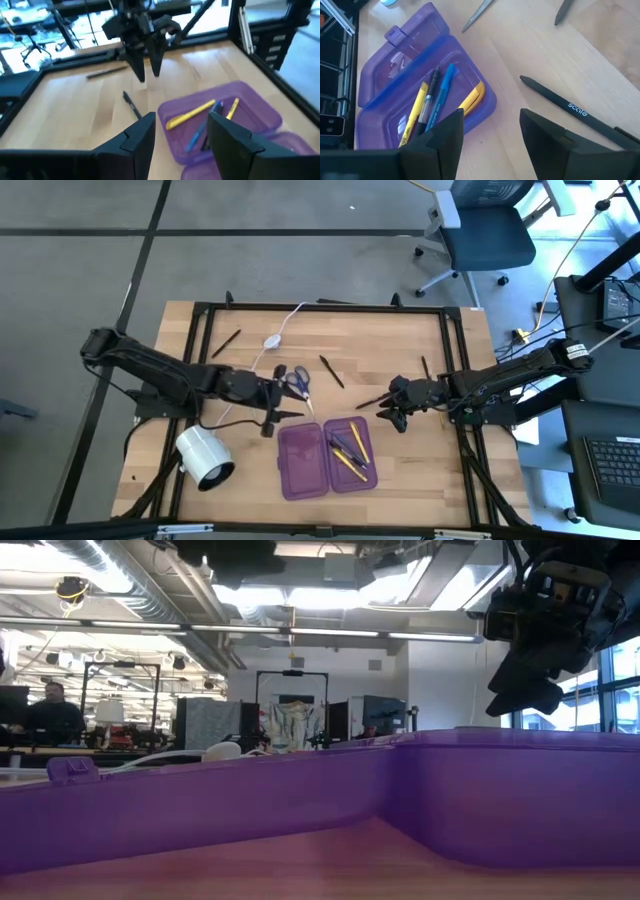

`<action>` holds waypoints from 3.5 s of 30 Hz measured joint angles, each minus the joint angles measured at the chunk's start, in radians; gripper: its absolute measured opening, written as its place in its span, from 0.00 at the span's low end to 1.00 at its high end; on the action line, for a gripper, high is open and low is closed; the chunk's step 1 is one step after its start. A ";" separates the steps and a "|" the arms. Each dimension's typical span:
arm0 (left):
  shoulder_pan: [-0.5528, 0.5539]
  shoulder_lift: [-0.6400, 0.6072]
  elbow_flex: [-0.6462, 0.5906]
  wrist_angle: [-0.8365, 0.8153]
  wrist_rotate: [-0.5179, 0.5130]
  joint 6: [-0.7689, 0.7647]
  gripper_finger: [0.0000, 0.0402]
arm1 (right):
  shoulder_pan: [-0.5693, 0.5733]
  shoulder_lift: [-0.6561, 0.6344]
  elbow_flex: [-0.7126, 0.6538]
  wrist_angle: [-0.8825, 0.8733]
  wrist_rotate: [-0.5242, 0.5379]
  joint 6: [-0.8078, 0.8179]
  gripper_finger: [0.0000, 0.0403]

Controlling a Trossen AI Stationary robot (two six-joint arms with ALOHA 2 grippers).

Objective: Pick & place school supplies into a supply box
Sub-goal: Put the black pen into the purple supply box

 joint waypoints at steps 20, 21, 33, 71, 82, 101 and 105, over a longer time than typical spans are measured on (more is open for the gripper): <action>-0.046 -0.047 0.000 0.028 0.006 -0.016 0.42 | 0.000 0.000 0.000 0.001 0.000 0.000 0.49; -0.046 -0.054 0.000 0.025 0.006 -0.015 0.41 | 0.000 0.000 0.000 0.003 0.000 -0.004 0.49; -0.046 -0.198 0.000 -0.031 -0.021 0.002 0.42 | -0.001 0.000 0.000 0.027 0.021 -0.075 0.49; 0.008 -0.626 -0.195 -0.130 -0.163 -0.038 0.42 | -0.399 0.160 0.273 -0.934 0.235 0.292 0.49; 0.008 -0.849 -0.377 -0.065 -0.286 -0.040 0.41 | -0.409 0.181 0.281 -0.681 0.157 0.095 0.49; 0.008 -0.865 -0.392 -0.065 -0.284 -0.040 0.42 | -0.367 0.309 0.281 -0.563 -0.081 -0.648 0.49; 0.008 -0.865 -0.392 -0.068 -0.284 -0.040 0.41 | -0.336 0.390 0.281 -0.548 -0.080 -0.711 0.49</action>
